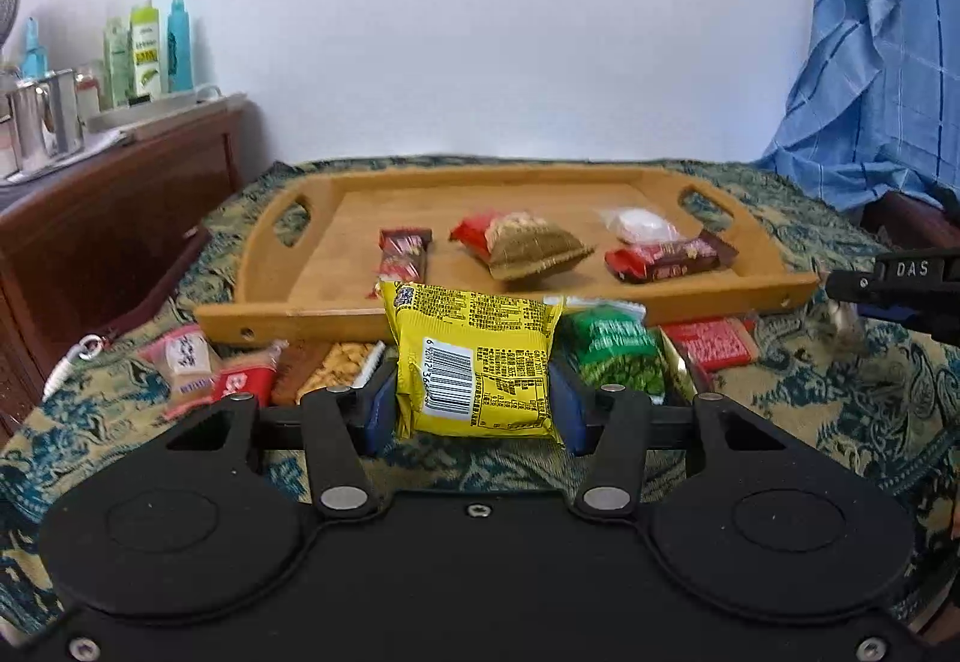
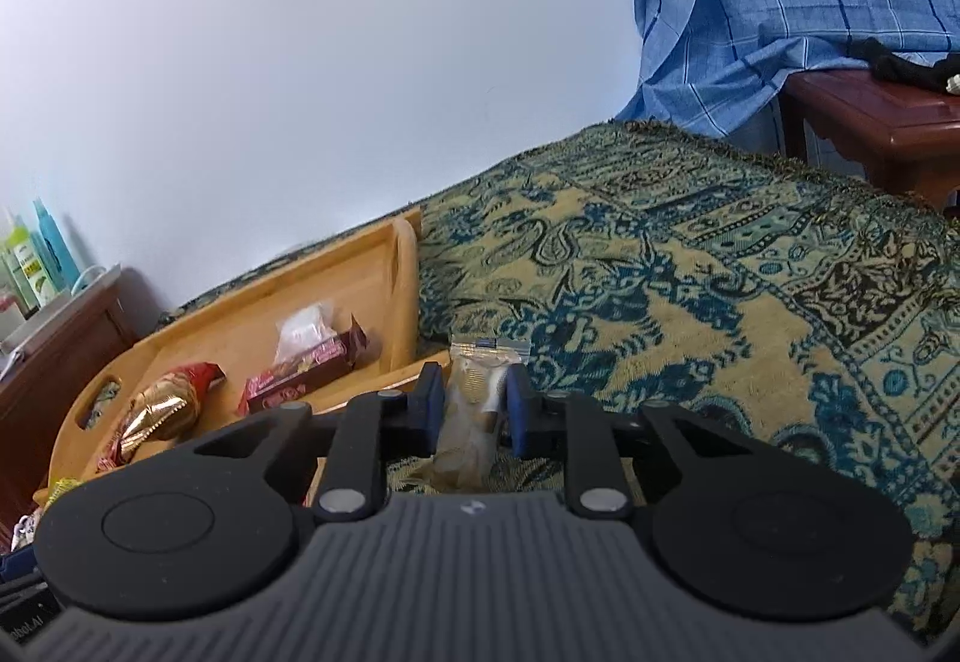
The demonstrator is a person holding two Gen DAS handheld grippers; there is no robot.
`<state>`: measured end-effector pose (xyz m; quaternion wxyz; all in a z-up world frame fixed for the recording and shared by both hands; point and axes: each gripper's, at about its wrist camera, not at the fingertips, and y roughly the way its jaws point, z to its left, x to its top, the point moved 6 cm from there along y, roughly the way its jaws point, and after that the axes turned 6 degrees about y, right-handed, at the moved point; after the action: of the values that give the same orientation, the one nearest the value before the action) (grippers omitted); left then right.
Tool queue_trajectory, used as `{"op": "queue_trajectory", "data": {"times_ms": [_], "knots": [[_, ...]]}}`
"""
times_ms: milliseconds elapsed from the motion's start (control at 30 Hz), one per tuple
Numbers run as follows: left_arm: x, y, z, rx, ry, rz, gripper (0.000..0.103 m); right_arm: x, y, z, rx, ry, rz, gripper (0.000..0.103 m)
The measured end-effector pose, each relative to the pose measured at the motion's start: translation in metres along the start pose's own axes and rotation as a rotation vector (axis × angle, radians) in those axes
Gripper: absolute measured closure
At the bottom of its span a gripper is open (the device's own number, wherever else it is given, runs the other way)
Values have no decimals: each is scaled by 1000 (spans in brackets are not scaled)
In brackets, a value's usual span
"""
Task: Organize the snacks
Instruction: 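Grasp the yellow bag with left gripper while right grasps the white-gold biscuit bar, then lift both held snacks and carry them toward the tray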
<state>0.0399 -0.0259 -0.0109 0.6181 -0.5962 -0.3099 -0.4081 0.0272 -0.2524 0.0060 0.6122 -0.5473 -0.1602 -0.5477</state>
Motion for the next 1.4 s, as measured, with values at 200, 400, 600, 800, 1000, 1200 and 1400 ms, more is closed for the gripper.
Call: {"op": "queue_trajectory", "data": {"times_ms": [200,400,600,800,1000,1200,1400], "knots": [[17,-6,11,24,15,-45,54,8,-3,5,24,-18,-30,82],[33,0,30,51,-16,-43,54,12,-3,2,25,-4,-28,82],[53,11,50,65,-43,-48,54,31,0,12,65,-31,-59,82],[73,32,68,63,-77,-48,54,53,15,32,146,-62,-68,82],[86,65,90,69,-119,-10,54,64,42,47,181,-94,-31,82],[105,104,98,35,-123,16,54,71,74,65,204,-142,22,82],[115,143,97,21,-109,30,54,73,105,80,204,-215,54,82]]}}
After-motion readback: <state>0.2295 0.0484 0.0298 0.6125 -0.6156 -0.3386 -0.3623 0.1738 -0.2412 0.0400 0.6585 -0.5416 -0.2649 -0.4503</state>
